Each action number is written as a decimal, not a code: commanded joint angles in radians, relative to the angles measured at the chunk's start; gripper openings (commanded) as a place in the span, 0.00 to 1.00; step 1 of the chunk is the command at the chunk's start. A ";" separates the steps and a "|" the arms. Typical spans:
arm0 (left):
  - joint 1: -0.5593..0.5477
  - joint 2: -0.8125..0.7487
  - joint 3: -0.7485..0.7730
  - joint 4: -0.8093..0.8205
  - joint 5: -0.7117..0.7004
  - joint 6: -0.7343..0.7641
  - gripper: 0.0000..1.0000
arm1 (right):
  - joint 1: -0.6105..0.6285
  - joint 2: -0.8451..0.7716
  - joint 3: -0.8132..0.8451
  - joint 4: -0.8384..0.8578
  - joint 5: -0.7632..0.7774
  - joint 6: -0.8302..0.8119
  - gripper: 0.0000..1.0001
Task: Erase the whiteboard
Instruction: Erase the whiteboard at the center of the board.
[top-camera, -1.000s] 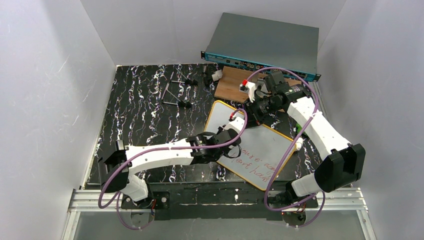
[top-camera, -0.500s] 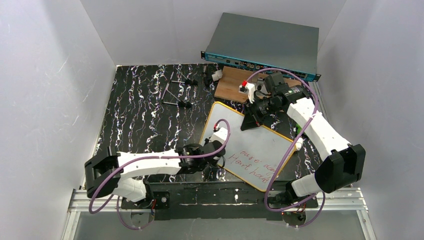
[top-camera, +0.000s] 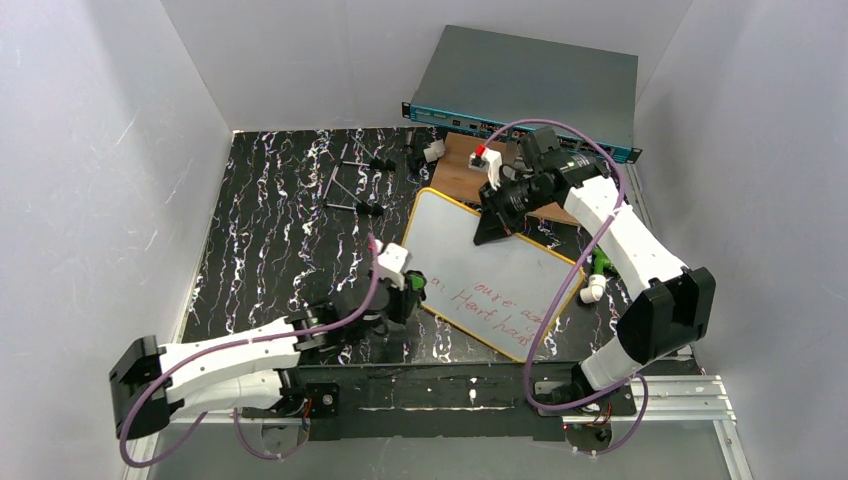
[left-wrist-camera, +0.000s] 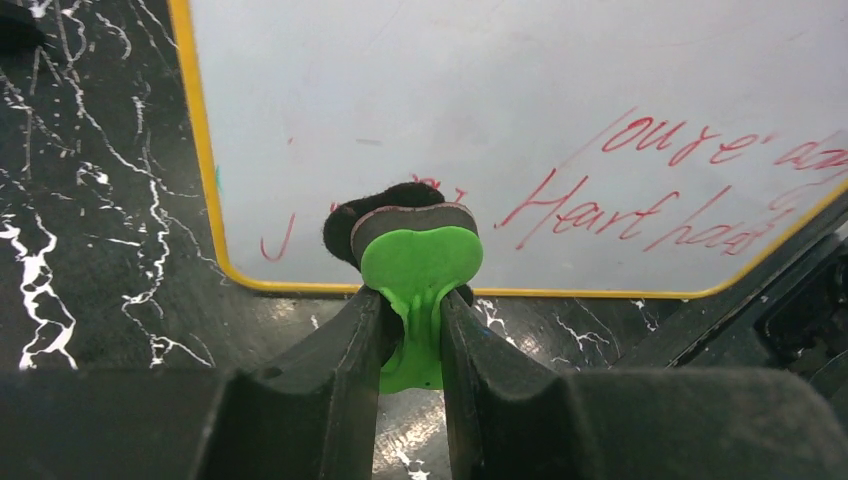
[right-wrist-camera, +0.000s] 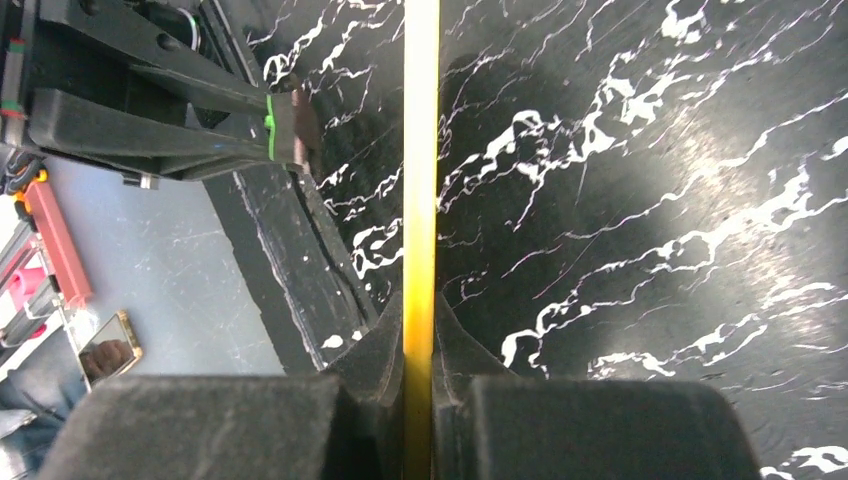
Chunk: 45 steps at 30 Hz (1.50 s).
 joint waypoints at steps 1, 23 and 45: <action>0.074 -0.158 -0.113 0.122 0.080 -0.008 0.00 | 0.004 0.010 0.116 0.041 -0.054 0.025 0.01; 0.136 -0.052 -0.113 0.229 0.206 0.001 0.00 | 0.023 -0.010 0.010 0.174 -0.050 0.149 0.01; 0.134 -0.034 -0.119 0.242 0.229 -0.078 0.00 | 0.024 -0.050 -0.032 0.200 -0.049 0.145 0.01</action>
